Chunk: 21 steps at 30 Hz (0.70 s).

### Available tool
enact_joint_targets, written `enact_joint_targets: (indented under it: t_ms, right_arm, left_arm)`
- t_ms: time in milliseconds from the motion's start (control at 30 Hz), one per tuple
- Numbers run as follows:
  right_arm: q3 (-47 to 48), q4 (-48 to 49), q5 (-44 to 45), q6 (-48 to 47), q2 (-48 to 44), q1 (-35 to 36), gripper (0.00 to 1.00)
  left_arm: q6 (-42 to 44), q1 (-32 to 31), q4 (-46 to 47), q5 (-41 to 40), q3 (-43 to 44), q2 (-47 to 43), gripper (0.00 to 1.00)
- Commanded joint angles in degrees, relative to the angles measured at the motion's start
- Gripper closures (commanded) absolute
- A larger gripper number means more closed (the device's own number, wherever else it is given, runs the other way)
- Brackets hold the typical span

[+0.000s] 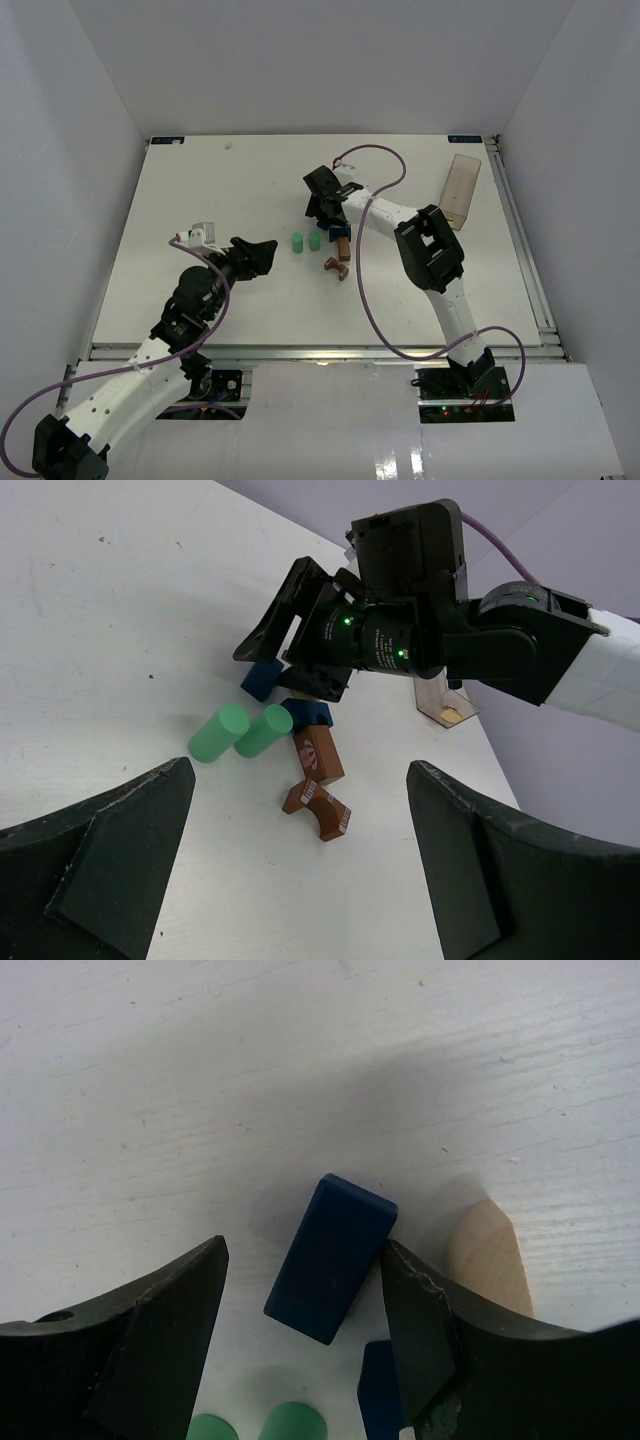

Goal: Build the wood block tower

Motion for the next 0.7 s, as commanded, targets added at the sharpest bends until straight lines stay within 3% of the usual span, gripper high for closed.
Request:
enact_joint_targets:
  t_ms: [0,100,200,300,500,667]
  right_arm:
    - [3.3,-1.9,2.1,-1.1,2.3,0.0,0.34]
    - [4.6,-1.8,2.8,-3.2,3.1,-0.1,0.41]
    - [5.8,-1.5,3.1,-6.3,3.4,-0.7,0.58]
    - [6.1,0.8,2.8,-11.1,2.4,-1.1,0.63]
    - [7.0,6.0,0.9,-25.2,-1.6,-3.5,0.92]
    - [2.4,14.9,-11.6,-42.3,-10.0,-5.6,0.92]
  left_arm:
    - [0.0,-0.3,0.3,-0.1,0.3,-0.3,0.02]
    - [0.0,-0.4,0.3,-0.3,0.2,-0.4,0.02]
    - [0.1,-0.3,0.3,-0.4,0.2,-0.4,0.02]
    - [0.2,-0.4,0.2,-0.4,0.2,-0.4,0.02]
    - [0.2,-0.4,0.5,-0.4,0.1,-0.6,0.02]
    - [0.7,-0.4,1.6,-0.3,-0.4,-1.0,0.02]
